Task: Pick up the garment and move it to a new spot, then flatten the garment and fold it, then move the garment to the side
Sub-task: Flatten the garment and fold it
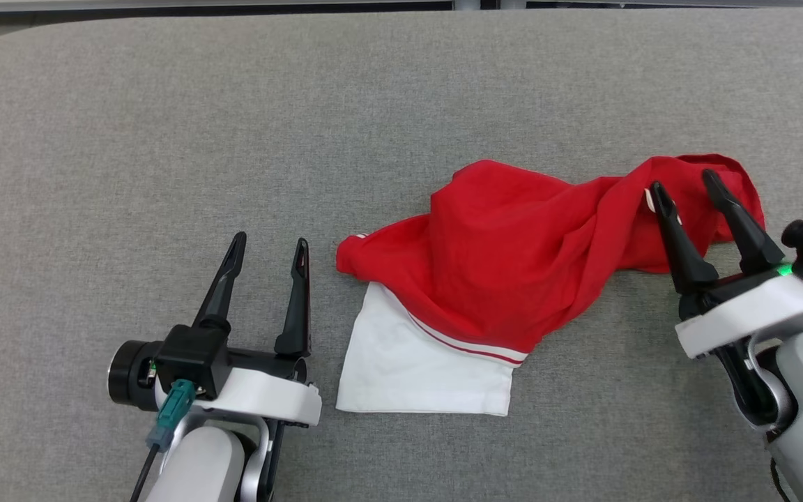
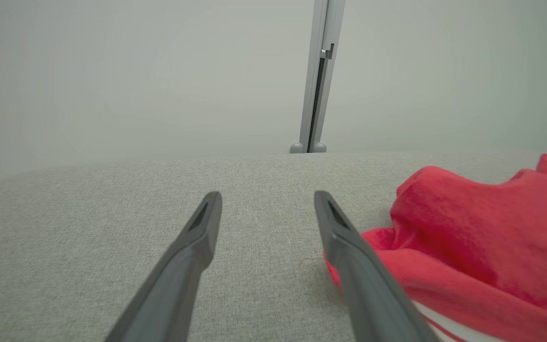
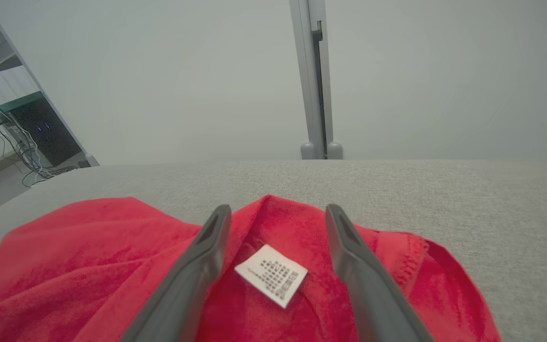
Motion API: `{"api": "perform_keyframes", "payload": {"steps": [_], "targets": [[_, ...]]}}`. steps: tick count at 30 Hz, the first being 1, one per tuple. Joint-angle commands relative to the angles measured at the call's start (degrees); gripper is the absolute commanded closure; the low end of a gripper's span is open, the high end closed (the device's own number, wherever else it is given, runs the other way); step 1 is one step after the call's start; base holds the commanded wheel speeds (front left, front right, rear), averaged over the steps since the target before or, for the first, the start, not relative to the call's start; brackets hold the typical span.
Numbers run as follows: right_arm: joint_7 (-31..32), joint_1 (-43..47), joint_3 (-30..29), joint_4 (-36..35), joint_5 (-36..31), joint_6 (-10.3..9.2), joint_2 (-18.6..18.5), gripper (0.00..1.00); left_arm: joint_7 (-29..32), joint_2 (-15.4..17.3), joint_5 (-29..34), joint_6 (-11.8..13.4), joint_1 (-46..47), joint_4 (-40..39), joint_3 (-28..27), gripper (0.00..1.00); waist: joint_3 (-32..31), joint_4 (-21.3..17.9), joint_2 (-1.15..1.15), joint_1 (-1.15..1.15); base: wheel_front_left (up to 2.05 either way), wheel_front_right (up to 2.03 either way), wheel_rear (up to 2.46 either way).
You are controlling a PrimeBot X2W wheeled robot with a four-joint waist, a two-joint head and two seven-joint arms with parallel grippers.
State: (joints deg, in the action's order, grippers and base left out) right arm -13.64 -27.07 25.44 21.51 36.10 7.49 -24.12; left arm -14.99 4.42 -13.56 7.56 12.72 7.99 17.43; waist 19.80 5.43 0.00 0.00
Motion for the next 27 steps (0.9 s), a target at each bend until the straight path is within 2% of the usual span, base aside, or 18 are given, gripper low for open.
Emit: {"api": "perform_keyframes", "payload": {"steps": [1, 6, 13, 19, 27], "targets": [[-0.3, 0.2, -0.1, 0.2, -0.1, 0.00, -0.3, 0.00, -0.2, 0.2, 0.5, -0.2, -0.5, 0.0, -0.2, 0.00, -0.4, -0.4, 0.00, 0.00, 0.00, 0.00, 0.00], [-1.0, 8.6, -9.0, -8.0, -4.5, 0.00, -1.1, 0.00, -0.2, 0.9, 1.0, -0.1, -1.1, -0.9, -1.2, 0.00, -1.7, -2.0, 0.00, 0.00, 0.00, 0.00, 0.00], [2.5, 17.5, -19.0, -15.5, -10.8, 0.00, 2.2, 0.00, -0.2, 2.1, 1.6, 0.6, -3.1, -2.4, -3.0, 0.00, -4.7, -3.1, 0.00, 0.00, 0.00, 0.00, 0.00], [6.6, 24.4, -21.6, -20.0, -14.4, 0.00, 5.4, 0.00, -0.2, 3.4, 1.3, 0.7, -6.6, -2.9, -3.5, 0.00, -8.2, -3.6, 0.00, 0.00, 0.00, 0.00, 0.00], [9.3, 28.1, -22.3, -23.5, -16.1, 0.00, 7.8, 0.00, 0.5, 4.0, 0.6, 1.2, -10.2, -3.4, -3.5, 0.00, -10.7, -3.9, 0.00, 0.00, 0.00, 0.00, 0.00]]}}
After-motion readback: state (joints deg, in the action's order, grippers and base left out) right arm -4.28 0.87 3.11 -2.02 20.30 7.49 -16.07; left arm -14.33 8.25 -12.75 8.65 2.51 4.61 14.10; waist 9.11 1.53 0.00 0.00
